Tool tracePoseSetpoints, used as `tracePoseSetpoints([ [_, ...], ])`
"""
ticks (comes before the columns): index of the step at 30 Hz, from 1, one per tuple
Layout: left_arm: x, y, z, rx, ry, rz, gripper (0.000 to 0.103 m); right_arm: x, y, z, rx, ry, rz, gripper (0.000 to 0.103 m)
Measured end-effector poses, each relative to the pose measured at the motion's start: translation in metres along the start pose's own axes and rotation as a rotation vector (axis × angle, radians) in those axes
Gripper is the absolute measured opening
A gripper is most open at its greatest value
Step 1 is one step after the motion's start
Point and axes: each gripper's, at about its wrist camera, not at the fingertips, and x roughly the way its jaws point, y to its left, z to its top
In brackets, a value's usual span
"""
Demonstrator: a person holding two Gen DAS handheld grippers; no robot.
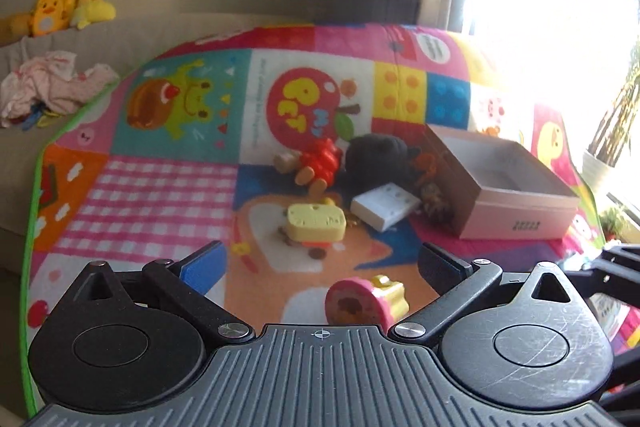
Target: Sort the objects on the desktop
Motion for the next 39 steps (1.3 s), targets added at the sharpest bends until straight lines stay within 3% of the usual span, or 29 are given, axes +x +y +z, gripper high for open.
tracePoseSetpoints([
  [3, -0.002, 0.012, 0.007, -0.061, -0.045, 0.049, 0.103, 0.025, 0.025, 0.013, -0.078, -0.012, 0.020, 0.059],
  [6, -0.002, 0.033, 0.009, -0.141, -0.057, 0.089, 0.103, 0.050, 0.031, 0.028, -0.069, -0.005, 0.000, 0.059],
  [11, 0.004, 0.062, -0.003, -0.256, -0.023, 0.059, 0.103, 0.087, 0.034, 0.040, -0.073, 0.033, -0.018, 0.059],
  [13, 0.006, 0.065, -0.011, -0.262, -0.025, 0.038, 0.103, 0.093, 0.036, 0.037, -0.082, 0.069, -0.036, 0.059],
  [16, 0.013, 0.053, -0.021, -0.191, 0.003, 0.041, 0.103, 0.080, 0.025, 0.027, -0.062, 0.081, -0.022, 0.060],
  [19, 0.030, 0.042, -0.024, -0.191, 0.092, -0.024, 0.103, 0.057, 0.002, 0.014, -0.029, 0.082, -0.097, 0.064],
  [22, 0.043, 0.030, -0.025, -0.196, 0.102, -0.090, 0.103, 0.031, -0.027, 0.002, 0.022, 0.069, -0.209, 0.073],
  [25, 0.058, 0.017, -0.023, -0.196, 0.121, -0.092, 0.103, 0.003, -0.051, -0.010, 0.070, 0.047, -0.339, 0.077],
  [30, 0.075, 0.012, -0.020, -0.270, 0.152, -0.084, 0.102, -0.022, -0.084, -0.036, 0.188, 0.019, -0.455, 0.086],
  [31, 0.076, 0.010, -0.020, -0.269, 0.149, -0.071, 0.097, -0.021, -0.088, -0.044, 0.195, 0.022, -0.498, 0.086],
  [32, 0.077, 0.008, -0.018, -0.262, 0.149, -0.061, 0.083, -0.018, -0.091, -0.051, 0.207, 0.038, -0.527, 0.086],
  [33, 0.080, 0.006, -0.018, -0.254, 0.157, -0.056, 0.076, -0.016, -0.095, -0.057, 0.232, 0.055, -0.532, 0.086],
  [36, 0.085, 0.001, -0.016, -0.217, 0.164, -0.033, 0.071, -0.013, -0.110, -0.070, 0.364, 0.075, -0.483, 0.086],
  [39, 0.081, -0.016, -0.013, -0.065, 0.123, 0.016, 0.058, -0.008, -0.114, -0.075, 0.400, 0.093, -0.480, 0.086],
])
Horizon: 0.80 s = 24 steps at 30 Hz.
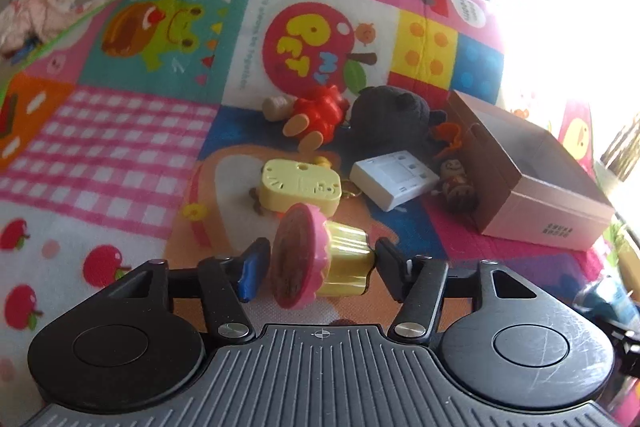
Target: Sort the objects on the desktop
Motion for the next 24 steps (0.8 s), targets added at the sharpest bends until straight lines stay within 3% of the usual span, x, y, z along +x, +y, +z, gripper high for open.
tracePoseSetpoints([
  [7, -0.012, -0.053, -0.004, 0.311, -0.081, 0.007, 0.053, 0.000, -0.002, -0.002, 0.023, -0.004, 0.019, 0.092],
  [13, -0.019, -0.073, -0.015, 0.359, -0.075, -0.112, 0.056, -0.002, -0.004, -0.002, 0.035, -0.013, 0.027, 0.097],
  [19, -0.035, -0.085, -0.027, 0.392, -0.070, -0.258, 0.075, 0.000, -0.007, -0.002, 0.055, -0.005, 0.037, 0.097],
  [22, -0.044, -0.082, -0.028, 0.392, -0.082, -0.245, 0.095, 0.000, -0.009, -0.001, 0.061, -0.006, 0.034, 0.097],
  [24, -0.051, -0.071, -0.025, 0.366, -0.090, -0.216, 0.097, -0.002, -0.006, 0.000, 0.044, -0.015, 0.022, 0.097],
])
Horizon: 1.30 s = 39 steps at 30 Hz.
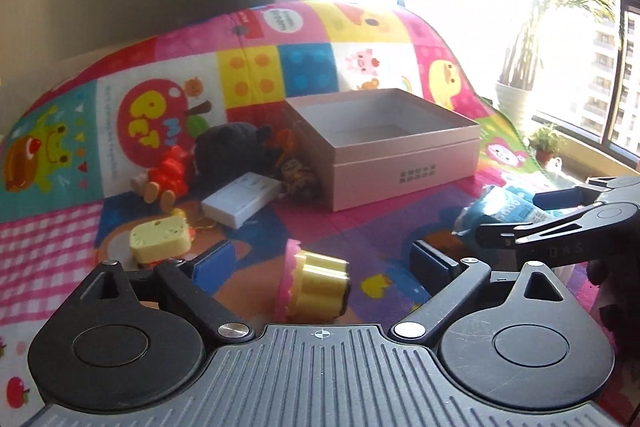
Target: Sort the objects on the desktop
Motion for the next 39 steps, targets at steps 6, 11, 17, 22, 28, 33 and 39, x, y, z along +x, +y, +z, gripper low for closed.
tracePoseSetpoints([
  [6, -0.016, 0.051, -0.010, -0.177, 0.040, 0.144, 0.103, -0.032, 0.055, 0.032, -0.280, -0.147, 0.106, 0.097],
  [11, -0.028, 0.100, -0.022, -0.378, 0.021, 0.331, 0.103, -0.021, 0.131, 0.049, -0.528, -0.080, 0.272, 0.089],
  [17, -0.047, 0.124, -0.031, -0.445, -0.021, 0.308, 0.103, 0.023, 0.187, 0.035, -0.707, 0.055, 0.273, 0.081],
  [22, -0.046, 0.124, -0.035, -0.450, -0.025, 0.286, 0.103, 0.040, 0.189, 0.033, -0.672, 0.110, 0.268, 0.055],
  [28, -0.038, 0.119, -0.038, -0.455, -0.010, 0.251, 0.103, 0.037, 0.158, 0.045, -0.366, 0.076, 0.398, 0.051],
  [33, -0.034, 0.113, -0.039, -0.441, -0.002, 0.246, 0.103, 0.036, 0.144, 0.038, -0.307, 0.096, 0.391, 0.051],
  [39, -0.024, 0.103, -0.041, -0.428, 0.052, 0.210, 0.103, 0.013, 0.119, 0.025, -0.296, 0.105, 0.353, 0.057],
])
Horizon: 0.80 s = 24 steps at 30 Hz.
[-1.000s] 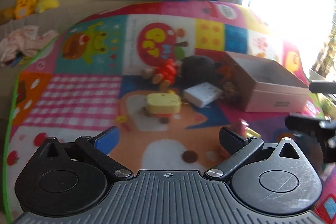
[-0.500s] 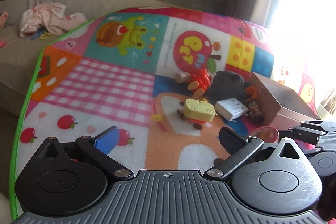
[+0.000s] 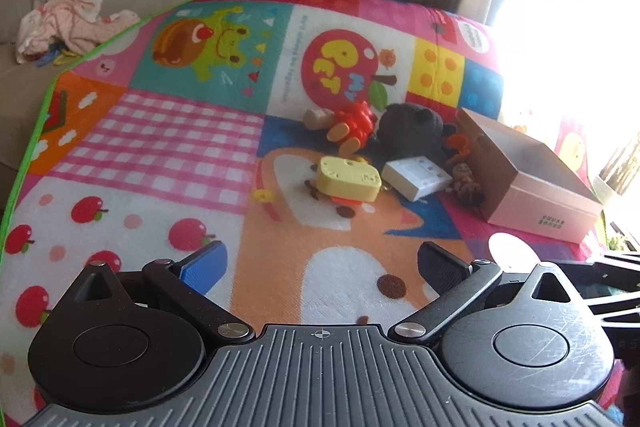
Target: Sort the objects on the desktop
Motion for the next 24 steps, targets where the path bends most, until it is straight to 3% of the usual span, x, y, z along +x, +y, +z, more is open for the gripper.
tracePoseSetpoints([
  [1, 0.003, -0.003, -0.002, 0.007, 0.028, -0.007, 0.103, -0.011, -0.002, -0.003, -0.008, -0.022, -0.008, 0.061],
  [3, 0.010, -0.010, -0.009, 0.014, 0.088, -0.039, 0.103, -0.036, -0.007, -0.008, -0.033, -0.085, -0.042, 0.079],
  [5, 0.010, -0.019, -0.014, 0.040, 0.092, -0.040, 0.103, -0.060, -0.016, -0.015, -0.060, -0.151, -0.118, 0.087],
  [9, 0.012, -0.033, -0.019, 0.087, 0.117, -0.019, 0.103, -0.080, -0.042, -0.031, -0.045, -0.148, -0.277, 0.102],
  [12, 0.016, -0.041, -0.020, 0.143, 0.143, 0.020, 0.103, -0.072, -0.069, -0.042, 0.050, -0.077, -0.313, 0.102],
  [15, 0.020, -0.054, -0.023, 0.242, 0.175, 0.067, 0.103, -0.063, -0.085, -0.047, 0.145, -0.063, -0.274, 0.102],
  [17, 0.019, -0.053, -0.023, 0.234, 0.177, 0.072, 0.103, -0.055, -0.088, -0.048, 0.172, -0.061, -0.254, 0.102],
  [19, 0.018, -0.052, -0.024, 0.245, 0.173, 0.066, 0.103, -0.046, -0.088, -0.048, 0.178, -0.041, -0.258, 0.093],
  [23, 0.012, -0.060, -0.028, 0.265, 0.143, 0.081, 0.103, -0.040, -0.089, -0.056, 0.180, 0.017, -0.244, 0.059],
  [24, 0.008, -0.064, -0.027, 0.274, 0.127, 0.048, 0.103, -0.041, -0.091, -0.058, 0.183, 0.028, -0.232, 0.059],
])
